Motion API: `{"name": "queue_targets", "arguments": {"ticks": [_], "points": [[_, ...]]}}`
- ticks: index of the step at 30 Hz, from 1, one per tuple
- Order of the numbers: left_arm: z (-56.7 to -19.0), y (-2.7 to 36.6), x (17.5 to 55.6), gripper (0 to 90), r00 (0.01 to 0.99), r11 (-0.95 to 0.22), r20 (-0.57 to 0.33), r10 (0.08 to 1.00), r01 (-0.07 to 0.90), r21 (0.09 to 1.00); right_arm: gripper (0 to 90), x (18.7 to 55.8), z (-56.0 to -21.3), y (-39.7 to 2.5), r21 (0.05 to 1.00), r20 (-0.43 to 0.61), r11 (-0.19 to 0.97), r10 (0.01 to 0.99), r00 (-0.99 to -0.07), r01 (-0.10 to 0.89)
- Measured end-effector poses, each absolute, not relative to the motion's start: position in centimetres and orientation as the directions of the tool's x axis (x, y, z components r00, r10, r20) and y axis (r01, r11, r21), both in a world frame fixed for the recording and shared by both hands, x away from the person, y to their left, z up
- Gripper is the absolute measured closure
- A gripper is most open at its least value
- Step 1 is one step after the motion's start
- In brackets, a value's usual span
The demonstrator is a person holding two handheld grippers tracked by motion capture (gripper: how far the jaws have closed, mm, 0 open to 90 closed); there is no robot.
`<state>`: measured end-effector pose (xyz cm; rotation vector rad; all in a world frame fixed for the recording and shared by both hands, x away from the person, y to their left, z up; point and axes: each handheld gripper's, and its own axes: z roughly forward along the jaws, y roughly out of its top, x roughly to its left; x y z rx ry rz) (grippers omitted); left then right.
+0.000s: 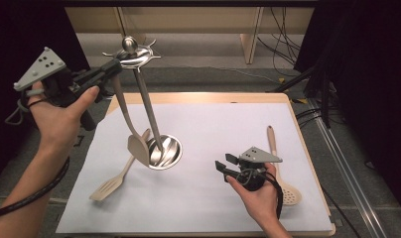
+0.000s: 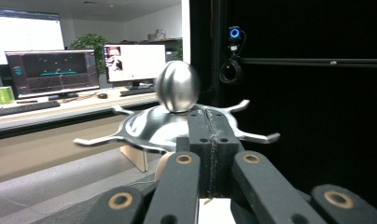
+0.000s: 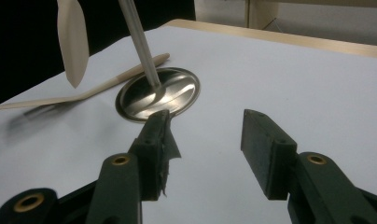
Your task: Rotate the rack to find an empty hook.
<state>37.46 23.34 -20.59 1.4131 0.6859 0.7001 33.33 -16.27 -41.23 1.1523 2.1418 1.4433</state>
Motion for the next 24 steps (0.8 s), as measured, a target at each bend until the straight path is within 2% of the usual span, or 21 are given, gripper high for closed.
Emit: {"name": "queue_targets", "arguments": {"ticks": [10, 12, 17, 20, 24], "points": [[-20.7, 23.8, 37.4, 88.1, 0.628, 0.034, -0.01, 0.778, -0.026, 0.999, 53.3, 33.5, -41.1, -16.5, 0.888, 0.152, 0.178, 0.757, -0.635, 0.425], [-20.7, 24.0, 36.9, 83.7, 0.629, 0.03, -0.002, 0.778, -0.034, 0.999, 53.2, 33.3, -41.1, -16.4, 0.88, 0.176, 0.163, 0.761, -0.624, 0.447], [-21.5, 24.9, 35.6, 71.1, 0.631, 0.02, 0.007, 0.776, -0.035, 0.999, 53.1, 33.4, -41.1, -16.5, 0.883, 0.158, 0.174, 0.765, -0.624, 0.437], [-22.6, 25.9, 35.2, 59.4, 0.617, 0.008, 0.002, 0.787, -0.015, 1.0, 53.1, 33.2, -41.1, -16.6, 0.871, 0.193, 0.152, 0.77, -0.609, 0.468], [-24.3, 27.1, 35.1, 50.1, 0.601, -0.056, 0.032, 0.799, 0.022, 0.998, 53.1, 33.3, -41.2, -16.7, 0.877, 0.193, 0.146, 0.766, -0.614, 0.458]]}}
